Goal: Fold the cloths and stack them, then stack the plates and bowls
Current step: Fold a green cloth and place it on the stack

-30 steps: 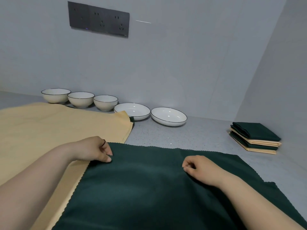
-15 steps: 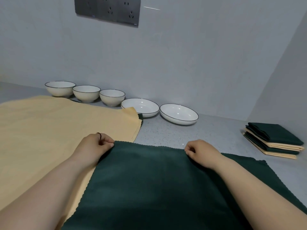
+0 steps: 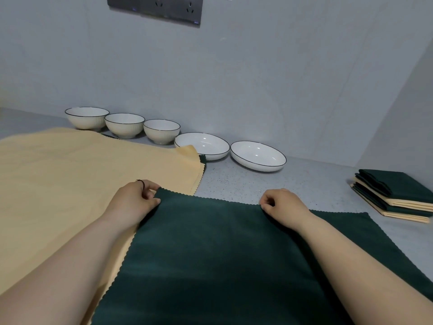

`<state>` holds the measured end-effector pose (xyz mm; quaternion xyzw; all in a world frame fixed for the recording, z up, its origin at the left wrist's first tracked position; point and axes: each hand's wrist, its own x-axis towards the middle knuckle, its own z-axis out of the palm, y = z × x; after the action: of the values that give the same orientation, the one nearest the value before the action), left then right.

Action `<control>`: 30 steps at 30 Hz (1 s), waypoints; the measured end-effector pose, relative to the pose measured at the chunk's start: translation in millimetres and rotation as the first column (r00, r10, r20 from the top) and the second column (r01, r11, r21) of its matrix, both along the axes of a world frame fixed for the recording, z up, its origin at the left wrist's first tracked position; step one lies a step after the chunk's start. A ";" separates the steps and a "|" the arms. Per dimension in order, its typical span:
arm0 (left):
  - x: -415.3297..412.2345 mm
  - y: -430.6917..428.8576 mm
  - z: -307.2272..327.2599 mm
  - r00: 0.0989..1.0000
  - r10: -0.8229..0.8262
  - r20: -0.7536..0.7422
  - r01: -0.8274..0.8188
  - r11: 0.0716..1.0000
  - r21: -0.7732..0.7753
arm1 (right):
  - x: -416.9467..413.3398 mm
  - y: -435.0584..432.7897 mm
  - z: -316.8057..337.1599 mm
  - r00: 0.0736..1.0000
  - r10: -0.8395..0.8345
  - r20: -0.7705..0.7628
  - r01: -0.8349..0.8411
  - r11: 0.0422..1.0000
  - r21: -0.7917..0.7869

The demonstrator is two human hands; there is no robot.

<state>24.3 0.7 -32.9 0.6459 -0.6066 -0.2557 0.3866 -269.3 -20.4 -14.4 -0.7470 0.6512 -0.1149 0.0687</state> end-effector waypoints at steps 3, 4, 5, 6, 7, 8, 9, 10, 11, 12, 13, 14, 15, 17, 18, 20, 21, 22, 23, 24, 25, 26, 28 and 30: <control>-0.3 -0.1 -0.4 1.000 0.004 0.018 -0.004 1.000 -0.005 | 0.8 1.1 -0.7 1.000 -0.007 -0.006 0.007 1.000 -0.001; -0.3 -0.3 -0.6 1.000 0.009 0.028 -0.009 1.000 -0.008 | 1.1 1.6 -1.2 1.000 -0.009 -0.007 0.009 1.000 -0.005; -0.4 -0.4 -0.8 0.999 0.014 0.035 -0.014 1.000 -0.009 | 1.4 2.2 -1.7 1.000 -0.011 -0.006 0.011 1.000 -0.010; -0.2 -0.6 -1.1 0.999 0.020 0.040 -0.019 1.000 -0.009 | 1.5 2.7 -2.1 1.000 -0.013 -0.006 0.013 1.000 -0.015; -0.4 -0.9 -1.5 0.999 0.024 0.047 -0.024 1.000 -0.006 | 1.5 3.3 -2.4 1.000 -0.016 -0.011 0.015 1.000 -0.021; -0.6 -1.0 -1.5 0.998 0.027 0.054 -0.027 1.000 -0.003 | 1.6 3.8 -2.6 1.000 -0.018 -0.019 0.017 0.999 -0.027; -0.6 -1.1 -1.6 0.998 0.030 0.061 -0.030 1.000 -0.002 | 1.9 4.2 -2.8 0.999 -0.020 -0.029 0.019 0.999 -0.032; -0.7 -1.3 -1.7 0.997 0.030 0.066 -0.030 1.000 -0.001 | 2.0 4.6 -2.8 0.999 -0.022 -0.035 0.021 0.999 -0.036; -0.9 -1.4 -1.8 0.997 0.031 0.069 -0.031 1.000 -0.002 | 2.3 5.1 -2.6 0.999 -0.025 -0.040 0.024 0.999 -0.038; -0.7 -1.3 -1.9 0.997 0.031 0.072 -0.031 1.000 -0.002 | 2.8 5.7 -2.2 0.999 -0.028 -0.042 0.026 0.999 -0.039; -0.7 -1.1 -1.9 0.997 0.031 0.070 -0.031 1.000 0.000 | 3.2 6.4 -1.9 0.998 -0.028 -0.052 0.026 0.999 -0.040; -0.3 -1.1 -1.9 0.997 0.033 0.066 -0.033 0.999 0.002 | 3.7 7.5 -1.6 0.997 -0.026 -0.070 0.023 0.999 -0.043; -0.3 -0.8 -1.7 0.998 0.033 0.059 -0.034 0.999 0.006 | 3.7 9.4 -1.2 0.995 -0.021 -0.094 0.016 0.999 -0.051; -0.8 -0.1 -0.5 0.998 0.033 0.049 -0.033 0.999 0.014 | 3.4 15.0 0.9 0.995 -0.007 -0.102 -0.002 0.997 -0.080; -0.7 0.6 -0.1 0.998 0.033 0.045 -0.034 0.999 0.018 | 3.4 19.7 3.3 0.997 0.003 -0.082 -0.011 0.995 -0.097; -0.7 2.9 2.0 0.999 0.032 0.044 -0.033 0.999 0.022 | 2.1 37.0 11.2 0.999 0.027 -0.024 -0.030 0.994 -0.104; 0.2 4.5 3.2 0.998 0.034 0.055 -0.035 0.999 0.019 | 1.3 47.7 14.8 0.999 0.040 0.001 -0.040 0.995 -0.088; 0.3 7.1 5.7 0.996 0.034 0.076 -0.035 0.999 0.010 | -0.6 61.5 18.2 0.999 0.047 0.025 -0.045 0.997 -0.062; 0.4 10.1 8.8 0.994 0.036 0.102 -0.036 0.999 -0.002 | -2.6 76.4 20.6 0.998 0.052 0.037 -0.051 0.998 -0.028; 1.9 12.6 11.6 0.992 0.042 0.120 -0.040 0.999 -0.017 | -3.6 88.8 19.6 0.998 0.056 0.035 -0.056 0.998 0.005; 1.6 17.2 15.3 0.991 0.046 0.124 -0.043 0.999 -0.029 | -5.2 101.8 18.1 0.998 0.060 0.024 -0.061 0.998 0.032; 0.1 23.0 19.3 0.991 0.044 0.123 -0.039 0.998 -0.043 | -6.6 114.3 15.5 0.998 0.062 0.018 -0.063 0.997 0.054; -6.7 35.8 27.2 0.988 0.007 0.153 0.003 0.998 -0.066 | -6.5 130.3 8.2 0.997 0.076 0.009 -0.077 0.995 0.069; -20.6 54.3 35.2 0.971 -0.097 0.219 0.112 0.992 -0.059 | -4.1 137.7 3.0 0.997 0.078 0.003 -0.078 0.995 0.059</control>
<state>3.6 55.0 2.3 0.6228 -0.6869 -0.1825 0.3271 -273.5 117.3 -11.4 -0.7694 0.6248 -0.0930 0.0954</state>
